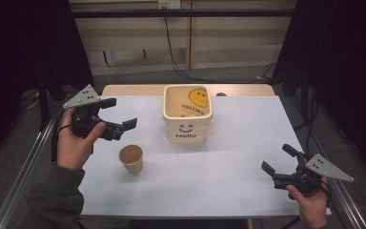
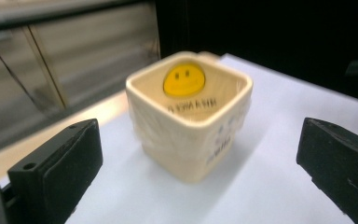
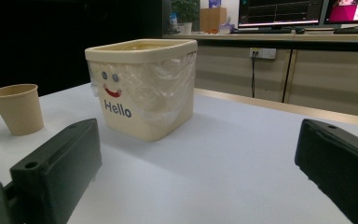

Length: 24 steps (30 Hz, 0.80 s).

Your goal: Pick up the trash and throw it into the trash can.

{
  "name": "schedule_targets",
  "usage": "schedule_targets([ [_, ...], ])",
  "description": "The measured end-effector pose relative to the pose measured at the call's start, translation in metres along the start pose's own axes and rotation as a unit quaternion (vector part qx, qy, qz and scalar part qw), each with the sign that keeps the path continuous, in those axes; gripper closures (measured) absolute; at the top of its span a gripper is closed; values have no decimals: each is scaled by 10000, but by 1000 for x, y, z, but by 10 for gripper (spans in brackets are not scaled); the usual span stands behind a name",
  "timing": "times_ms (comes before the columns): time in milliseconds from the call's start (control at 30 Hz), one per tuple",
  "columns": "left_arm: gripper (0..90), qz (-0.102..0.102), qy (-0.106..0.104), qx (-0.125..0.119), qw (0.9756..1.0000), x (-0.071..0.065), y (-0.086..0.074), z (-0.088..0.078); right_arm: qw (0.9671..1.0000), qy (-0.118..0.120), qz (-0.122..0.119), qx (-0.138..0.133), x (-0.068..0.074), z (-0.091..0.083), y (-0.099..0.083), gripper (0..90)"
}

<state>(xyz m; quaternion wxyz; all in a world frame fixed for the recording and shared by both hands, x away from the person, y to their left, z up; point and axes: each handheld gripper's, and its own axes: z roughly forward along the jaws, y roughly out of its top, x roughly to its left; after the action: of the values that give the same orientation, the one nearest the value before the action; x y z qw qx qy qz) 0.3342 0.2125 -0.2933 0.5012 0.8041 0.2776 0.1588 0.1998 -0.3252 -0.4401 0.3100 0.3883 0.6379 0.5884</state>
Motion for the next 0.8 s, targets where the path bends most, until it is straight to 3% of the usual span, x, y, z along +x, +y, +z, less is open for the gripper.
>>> schedule_targets([
  [33, 4, -3, -31, 364, 9993, 0, 1, 6, 10000, -10, 10, 6, 0, 0, 0, 0],
  [67, 5, 2, -54, 547, 9985, -1, 2, 9, 10000, -5, 6, 12, 1, 0, 0, 0],
  [100, 5, 2, -54, 547, 9985, -1, 2, 9, 10000, 14, 5, 2, 1, 1, 0, 0],
  [167, 7, -15, -115, 892, 9959, -1, 2, 16, 10000, 23, -14, 17, 1, 1, 0, 0],
  [233, 9, -29, -213, 1436, 9894, -3, 1, 26, 10000, 10, -16, 25, 1, 1, 0, 0],
  [267, 9, -29, -213, 1436, 9894, -3, 1, 26, 10000, 10, -16, 25, 1, 1, 0, 0],
  [300, 12, 11, -199, 1742, 9845, -4, 1, 31, 10000, 15, -12, 27, 1, 1, 0, 0],
  [333, 12, 11, -199, 1742, 9845, -4, 1, 31, 10000, 18, -11, 29, 1, 1, 0, 0],
  [400, 13, -53, -266, 2029, 9788, -4, -1, 37, 10000, 12, -20, 46, 1, 1, 0, 0],
  [433, 20, -84, -310, 2329, 9720, -3, -2, 41, 10000, 21, -18, 48, 1, 1, 0, 0],
  [467, 21, -59, -282, 2448, 9691, -2, -3, 45, 10000, 28, 0, 44, 1, 1, 0, 0],
  [500, 22, -59, -282, 2448, 9691, -2, -3, 45, 10000, 31, -13, 54, 1, 1, -1, 0],
  [567, 24, -98, -384, 2859, 9574, -1, -8, 51, 10000, 26, -4, 73, 1, 1, 0, 0],
  [600, 24, -238, -338, 2887, 9565, -4, -11, 54, 10000, 30, -13, 73, 1, 2, -1, 0],
  [633, 24, -109, -390, 3111, 9495, -2, -12, 56, 10000, 8, -25, 87, 1, 2, -1, 1],
  [700, 31, -102, -401, 3369, 9406, -4, -15, 61, 10000, 7, 16, 85, 1, 2, -1, 1],
  [733, 32, -102, -401, 3369, 9406, -4, -15, 61, 10000, 7, 16, 85, 1, 2, -1, 1],
  [767, 32, -130, -494, 3593, 9318, -4, -19, 64, 10000, 15, 11, 85, 1, 2, -1, 1],
  [800, 32, -121, -545, 3678, 9282, -4, -22, 67, 10000, 12, 10, 88, 1, 2, -1, 3],
])
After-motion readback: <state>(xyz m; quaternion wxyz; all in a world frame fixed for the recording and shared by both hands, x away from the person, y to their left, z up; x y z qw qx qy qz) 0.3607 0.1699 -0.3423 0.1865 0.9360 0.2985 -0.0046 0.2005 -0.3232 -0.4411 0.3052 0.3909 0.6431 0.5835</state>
